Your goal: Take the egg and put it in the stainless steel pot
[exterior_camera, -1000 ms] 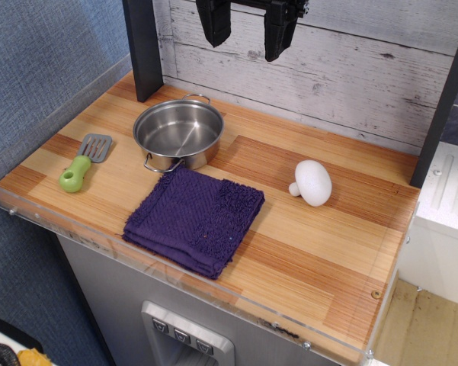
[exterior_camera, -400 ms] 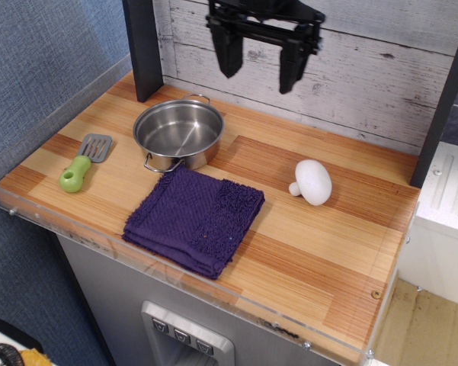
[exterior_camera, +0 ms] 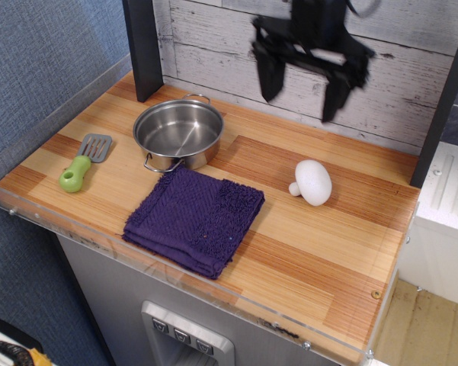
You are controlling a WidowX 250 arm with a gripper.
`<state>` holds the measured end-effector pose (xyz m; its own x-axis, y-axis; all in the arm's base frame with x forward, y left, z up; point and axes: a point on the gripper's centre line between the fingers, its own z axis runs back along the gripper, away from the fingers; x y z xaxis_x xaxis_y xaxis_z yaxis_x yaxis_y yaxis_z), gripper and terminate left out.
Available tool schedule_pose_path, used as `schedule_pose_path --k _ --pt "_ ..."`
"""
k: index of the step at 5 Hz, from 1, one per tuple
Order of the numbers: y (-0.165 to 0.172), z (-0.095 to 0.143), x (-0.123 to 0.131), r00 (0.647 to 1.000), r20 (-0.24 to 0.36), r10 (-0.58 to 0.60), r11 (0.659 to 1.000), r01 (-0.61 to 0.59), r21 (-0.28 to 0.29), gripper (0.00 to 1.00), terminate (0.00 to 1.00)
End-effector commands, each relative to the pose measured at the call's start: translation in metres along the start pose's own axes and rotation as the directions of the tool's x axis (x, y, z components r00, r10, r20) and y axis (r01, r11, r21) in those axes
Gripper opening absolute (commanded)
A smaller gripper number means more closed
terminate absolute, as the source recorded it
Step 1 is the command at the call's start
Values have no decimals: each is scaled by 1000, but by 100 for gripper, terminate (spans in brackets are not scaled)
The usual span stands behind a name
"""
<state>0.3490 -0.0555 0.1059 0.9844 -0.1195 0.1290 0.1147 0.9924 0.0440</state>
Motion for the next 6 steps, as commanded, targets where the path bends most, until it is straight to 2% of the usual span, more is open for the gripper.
schedule_pose_path --k 1,2,3,6 --pt "-29 -45 7 999 -20 -26 1000 26 5 100 0" --pt "-29 -63 12 998 -53 -21 1000 21 6 100 0" --pt "-18 -69 15 997 -72 6 1000 -5 17 100 0" --pt "-13 -69 8 997 -80 16 1000 -15 11 100 0"
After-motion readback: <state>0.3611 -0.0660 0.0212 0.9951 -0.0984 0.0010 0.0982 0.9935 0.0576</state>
